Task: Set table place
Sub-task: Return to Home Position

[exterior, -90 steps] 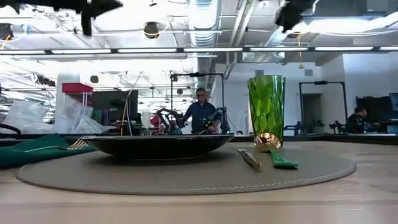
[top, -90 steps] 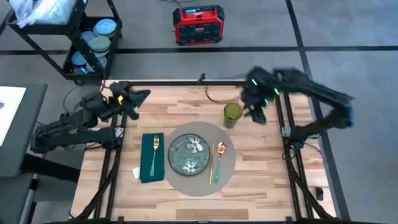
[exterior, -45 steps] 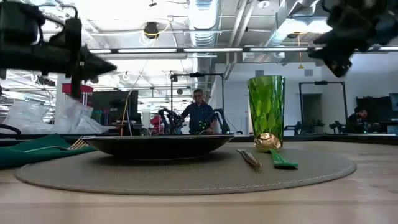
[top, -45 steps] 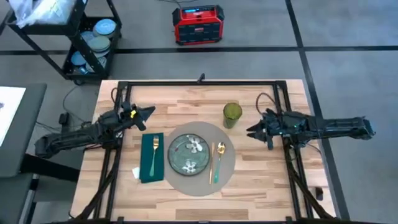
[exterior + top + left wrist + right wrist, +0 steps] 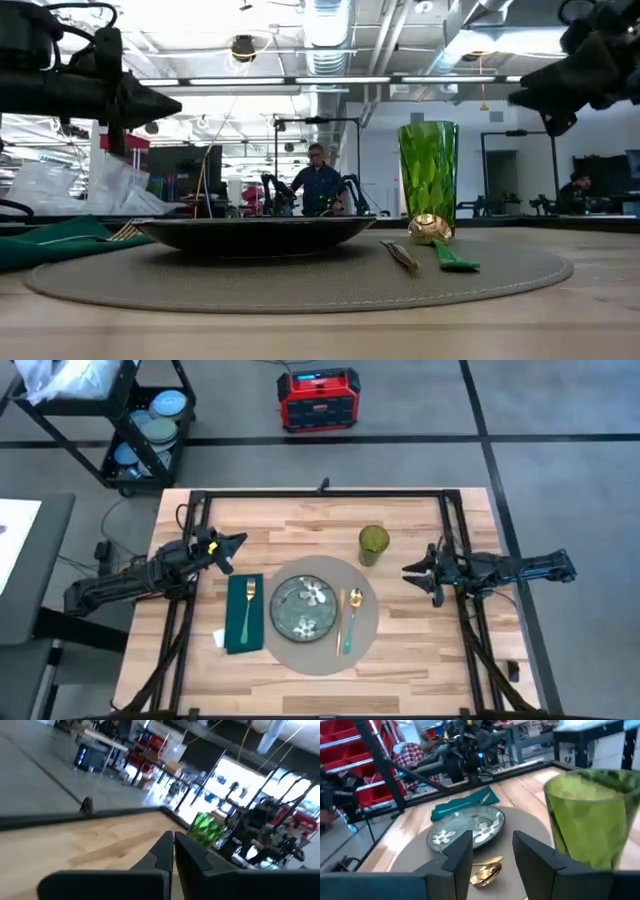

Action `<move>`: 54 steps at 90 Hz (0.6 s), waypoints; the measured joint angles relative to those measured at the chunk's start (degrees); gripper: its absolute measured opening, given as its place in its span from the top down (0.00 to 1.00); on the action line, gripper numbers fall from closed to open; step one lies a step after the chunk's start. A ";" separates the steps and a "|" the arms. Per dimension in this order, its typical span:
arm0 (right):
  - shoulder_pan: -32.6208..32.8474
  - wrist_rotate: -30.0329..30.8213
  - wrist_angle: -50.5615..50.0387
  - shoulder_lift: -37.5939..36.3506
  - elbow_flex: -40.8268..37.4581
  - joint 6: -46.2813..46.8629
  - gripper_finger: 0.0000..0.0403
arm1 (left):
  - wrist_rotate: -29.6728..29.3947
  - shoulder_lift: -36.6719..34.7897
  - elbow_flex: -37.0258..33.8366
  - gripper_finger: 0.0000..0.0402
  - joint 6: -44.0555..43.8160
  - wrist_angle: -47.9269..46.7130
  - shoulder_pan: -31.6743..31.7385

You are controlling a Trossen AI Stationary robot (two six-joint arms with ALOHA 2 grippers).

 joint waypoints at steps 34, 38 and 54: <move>-1.28 6.52 -0.12 0.53 0.09 6.71 0.70 | 0.58 0.20 -0.04 1.00 -18.09 -4.21 -0.15; -1.28 6.50 -0.15 0.52 0.09 6.71 0.69 | 0.58 0.18 -0.05 1.00 -18.10 -4.21 -0.15; -1.28 6.50 -0.17 0.52 0.09 6.67 0.70 | 0.56 0.18 -0.07 1.00 -18.10 -4.40 -0.15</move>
